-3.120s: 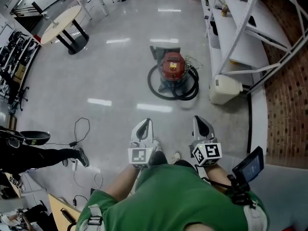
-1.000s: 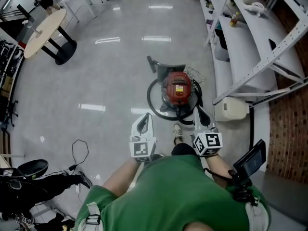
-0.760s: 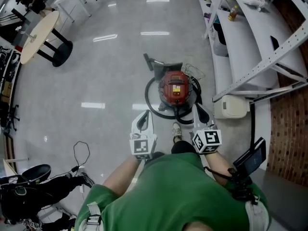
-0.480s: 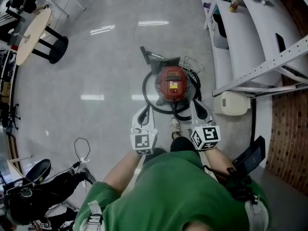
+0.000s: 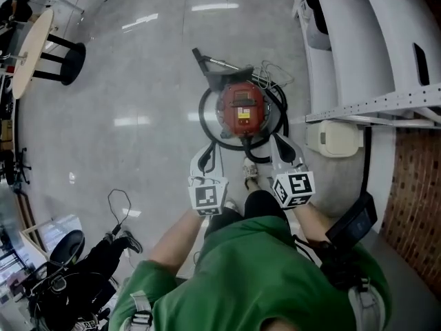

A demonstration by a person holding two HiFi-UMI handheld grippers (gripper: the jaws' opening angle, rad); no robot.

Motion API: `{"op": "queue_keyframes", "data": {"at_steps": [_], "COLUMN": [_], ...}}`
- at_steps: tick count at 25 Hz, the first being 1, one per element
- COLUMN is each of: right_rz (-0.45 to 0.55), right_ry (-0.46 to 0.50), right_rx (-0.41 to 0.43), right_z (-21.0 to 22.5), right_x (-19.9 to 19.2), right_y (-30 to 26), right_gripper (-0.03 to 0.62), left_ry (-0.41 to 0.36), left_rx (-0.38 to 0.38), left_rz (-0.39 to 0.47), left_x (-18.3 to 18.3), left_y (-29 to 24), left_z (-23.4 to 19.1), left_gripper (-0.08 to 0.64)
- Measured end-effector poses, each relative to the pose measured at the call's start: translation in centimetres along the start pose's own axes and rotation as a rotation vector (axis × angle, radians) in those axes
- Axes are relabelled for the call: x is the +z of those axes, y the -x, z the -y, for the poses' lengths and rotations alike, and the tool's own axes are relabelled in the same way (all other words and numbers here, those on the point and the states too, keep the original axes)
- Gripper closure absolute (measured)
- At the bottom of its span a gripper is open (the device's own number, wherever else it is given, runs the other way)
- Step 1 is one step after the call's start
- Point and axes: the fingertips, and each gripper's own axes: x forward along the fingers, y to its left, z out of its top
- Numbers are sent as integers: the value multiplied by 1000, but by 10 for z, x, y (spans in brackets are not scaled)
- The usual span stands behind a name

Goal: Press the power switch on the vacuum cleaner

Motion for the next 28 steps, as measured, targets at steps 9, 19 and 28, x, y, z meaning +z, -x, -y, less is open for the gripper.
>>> {"op": "queue_keyframes", "data": {"at_steps": [9,19,28], "right_rz": [-93,-154,-205], "right_ry": [2,-5,-27], "right_rx": [17,7,-9], "right_z": [16,33,47], "right_x": [-26,-68,-114], "right_y": [-46,-92,-120], "right_gripper": [589,589,589], "left_ry": [2,17,25], "left_rx": [-22,-44,-69], "left_rz": [-71,-155,-211], "left_x": [-24,-78,-122], "left_y": [-52,-96,-127], "left_z": [-1,-9,-8], "left_gripper": [552,552,552]}}
